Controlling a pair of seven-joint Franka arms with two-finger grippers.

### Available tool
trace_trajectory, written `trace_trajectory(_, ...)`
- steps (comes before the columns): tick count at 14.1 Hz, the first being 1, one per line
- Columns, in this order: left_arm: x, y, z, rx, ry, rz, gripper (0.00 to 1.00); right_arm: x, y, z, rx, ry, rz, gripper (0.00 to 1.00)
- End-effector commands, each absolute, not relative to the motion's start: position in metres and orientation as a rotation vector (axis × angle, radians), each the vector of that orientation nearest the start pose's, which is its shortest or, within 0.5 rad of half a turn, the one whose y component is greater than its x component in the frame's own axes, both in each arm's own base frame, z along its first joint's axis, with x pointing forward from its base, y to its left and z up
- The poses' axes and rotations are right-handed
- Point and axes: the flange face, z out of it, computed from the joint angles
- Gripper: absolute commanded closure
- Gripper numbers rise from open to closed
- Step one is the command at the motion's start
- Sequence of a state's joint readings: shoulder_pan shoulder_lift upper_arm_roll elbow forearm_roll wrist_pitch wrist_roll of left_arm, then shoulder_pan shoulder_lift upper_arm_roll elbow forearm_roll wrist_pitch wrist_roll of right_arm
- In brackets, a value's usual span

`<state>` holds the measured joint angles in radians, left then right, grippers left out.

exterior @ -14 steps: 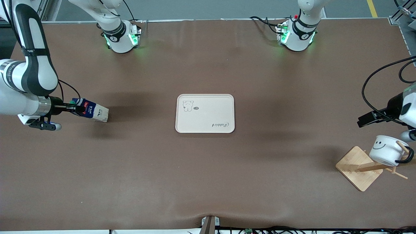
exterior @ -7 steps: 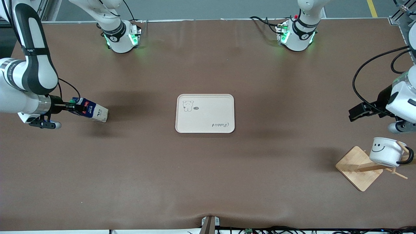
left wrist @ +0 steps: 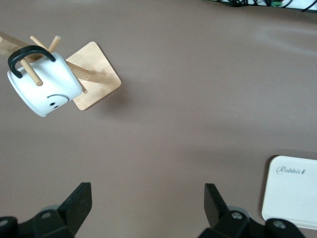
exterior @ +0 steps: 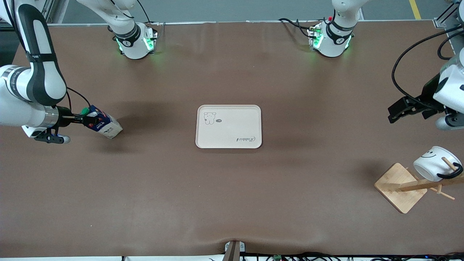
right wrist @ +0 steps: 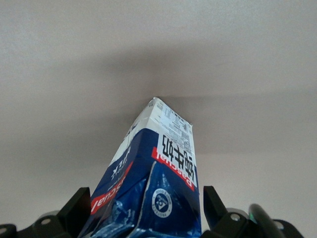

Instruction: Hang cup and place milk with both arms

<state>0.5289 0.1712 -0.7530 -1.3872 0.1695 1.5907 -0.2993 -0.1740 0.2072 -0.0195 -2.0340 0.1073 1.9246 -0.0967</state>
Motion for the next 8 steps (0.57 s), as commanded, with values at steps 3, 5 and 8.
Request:
trace_trajectory(3, 0.569, -0.103, 0.653, -3.077, -0.103, -0.096, 0.00, 0.552, -0.097, 0.341, -2.985, 0.201, 0.383, 0.00)
trace_trajectory(5, 0.565, -0.100, 0.653, -3.099, -0.120, -0.062, 0.00, 0.570, -0.098, 0.361, -2.992, 0.188, 0.347, 0.00)
trace_trajectory(8, 0.558, -0.084, 0.659, -3.122, -0.099, -0.037, 0.00, 0.593, -0.079, 0.368, -3.009, 0.122, 0.320, 0.00)
